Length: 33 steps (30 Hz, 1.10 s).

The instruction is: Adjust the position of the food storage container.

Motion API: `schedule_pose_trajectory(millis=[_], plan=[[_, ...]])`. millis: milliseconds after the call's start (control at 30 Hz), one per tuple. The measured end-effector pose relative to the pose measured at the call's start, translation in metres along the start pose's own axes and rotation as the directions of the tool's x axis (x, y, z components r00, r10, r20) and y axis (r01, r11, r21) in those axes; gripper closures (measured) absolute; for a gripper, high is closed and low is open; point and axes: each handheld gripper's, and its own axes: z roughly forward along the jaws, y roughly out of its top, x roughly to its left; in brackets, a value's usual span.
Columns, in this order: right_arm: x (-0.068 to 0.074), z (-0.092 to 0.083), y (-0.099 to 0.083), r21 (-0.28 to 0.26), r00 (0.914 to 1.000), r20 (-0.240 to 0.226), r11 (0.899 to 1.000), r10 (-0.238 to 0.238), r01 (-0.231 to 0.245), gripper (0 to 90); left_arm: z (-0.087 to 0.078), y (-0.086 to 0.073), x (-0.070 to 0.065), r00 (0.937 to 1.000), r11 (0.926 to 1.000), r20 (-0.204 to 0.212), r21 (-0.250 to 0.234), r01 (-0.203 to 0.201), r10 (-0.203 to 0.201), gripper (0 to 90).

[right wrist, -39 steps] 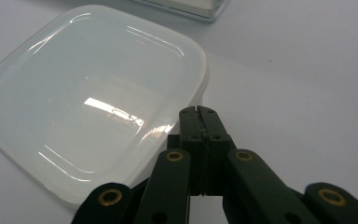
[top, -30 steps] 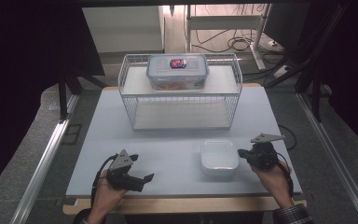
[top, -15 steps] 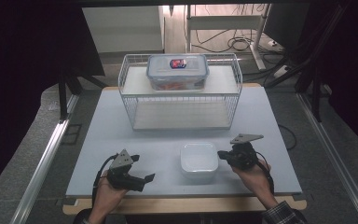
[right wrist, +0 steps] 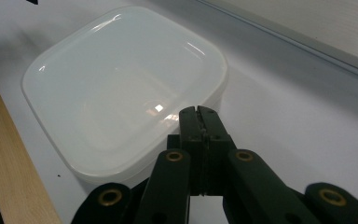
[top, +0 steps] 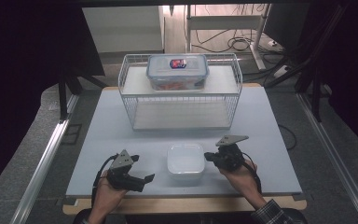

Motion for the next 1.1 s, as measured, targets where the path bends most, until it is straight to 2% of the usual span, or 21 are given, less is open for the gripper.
schedule_pose_trajectory(millis=[100, 267, 367, 467, 633, 800, 967, 1100], plan=[[-0.004, -0.011, -0.002, -0.032, 0.9993, 0.036, 0.999, -0.012, 0.013, 81.5, 0.000, 0.000, -0.001, 1.0000, 0.9999, -0.003, 0.012, -0.008, 0.008, 5.8], [-0.008, -0.023, -0.007, -0.059, 0.9972, 0.066, 0.997, -0.036, 0.040, 55.7, 0.000, 0.000, -0.002, 0.9999, 0.9998, -0.004, 0.013, -0.012, 0.012, 6.0], [-0.011, -0.027, -0.011, -0.053, 0.9964, 0.067, 0.997, -0.053, 0.056, 40.1, 0.000, 0.000, -0.002, 0.9997, 0.9997, -0.011, 0.011, -0.023, 0.024, 5.9], [-0.013, -0.030, -0.015, -0.067, 0.9959, 0.065, 0.996, -0.063, 0.067, 28.7, 0.001, -0.001, -0.002, 0.9995, 0.9995, -0.015, 0.015, -0.029, 0.029, 5.9], [-0.011, -0.033, -0.017, -0.089, 0.9954, 0.032, 0.992, -0.091, 0.093, 17.6, 0.001, -0.001, -0.001, 0.9993, 0.9993, -0.017, 0.016, -0.033, 0.033, 5.8], [-0.008, -0.032, -0.022, -0.071, 0.9942, 0.038, 0.992, -0.101, 0.103, 8.3, 0.002, -0.002, -0.001, 0.9992, 0.9992, -0.019, 0.021, -0.034, 0.035, 5.6], [-0.009, -0.027, -0.028, -0.026, 0.9929, 0.037, 0.993, -0.113, 0.114, 4.7, 0.003, -0.003, -0.001, 0.9991, 0.9990, -0.017, 0.024, -0.038, 0.039, 5.4], [-0.009, -0.025, -0.028, -0.026, 0.9932, 0.036, 0.993, -0.111, 0.112, 4.1, 0.002, -0.002, -0.001, 0.9995, 0.9994, -0.012, 0.014, -0.031, 0.031, 5.0]])
